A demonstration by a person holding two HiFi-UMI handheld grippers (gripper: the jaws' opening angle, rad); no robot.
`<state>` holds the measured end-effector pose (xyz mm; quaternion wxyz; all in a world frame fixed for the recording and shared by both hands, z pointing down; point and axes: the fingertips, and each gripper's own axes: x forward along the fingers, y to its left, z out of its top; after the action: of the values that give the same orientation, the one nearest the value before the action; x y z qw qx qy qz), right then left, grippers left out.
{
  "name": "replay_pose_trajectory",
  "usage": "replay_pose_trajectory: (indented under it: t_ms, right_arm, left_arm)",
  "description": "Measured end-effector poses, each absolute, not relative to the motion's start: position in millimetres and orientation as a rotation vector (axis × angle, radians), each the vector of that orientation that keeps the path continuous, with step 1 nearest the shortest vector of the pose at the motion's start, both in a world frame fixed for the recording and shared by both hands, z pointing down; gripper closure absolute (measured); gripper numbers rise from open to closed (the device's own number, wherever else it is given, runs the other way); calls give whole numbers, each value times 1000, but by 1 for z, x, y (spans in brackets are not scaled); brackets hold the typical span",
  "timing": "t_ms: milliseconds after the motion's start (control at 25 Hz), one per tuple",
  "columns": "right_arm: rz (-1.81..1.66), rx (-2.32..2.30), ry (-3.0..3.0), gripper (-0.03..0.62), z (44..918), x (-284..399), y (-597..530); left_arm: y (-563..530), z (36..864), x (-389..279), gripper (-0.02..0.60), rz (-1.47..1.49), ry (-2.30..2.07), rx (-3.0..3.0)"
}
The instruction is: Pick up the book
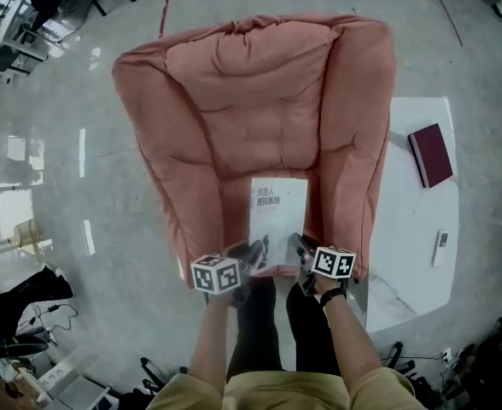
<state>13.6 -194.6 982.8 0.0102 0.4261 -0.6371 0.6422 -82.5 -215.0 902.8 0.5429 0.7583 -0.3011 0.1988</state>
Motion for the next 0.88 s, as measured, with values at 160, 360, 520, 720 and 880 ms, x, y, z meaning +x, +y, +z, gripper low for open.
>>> replay_pose_trajectory:
  t_ms: [160,360,520,720,880]
  right_arm:
    - [2072,1207,-2134,556,921,9,-190]
    - [2079,1146,-2373,566,824,18,-197]
    - [2060,1125,-2536,562,747,21,-188]
    - [1774,1090,-2703,483,664,29,-182]
    - [1666,966,-2936,398,593,29,-169]
  left_arm:
    - [-205,825,-81,537,417,-634,1862]
    - [-207,728,-78,537,339,-637,1950]
    - [-192,649,-75,537,301,-632,2040]
    - [-169,544,-57,535,209,-568,2231]
    - [-138,472,-44,535,126,-439,2396]
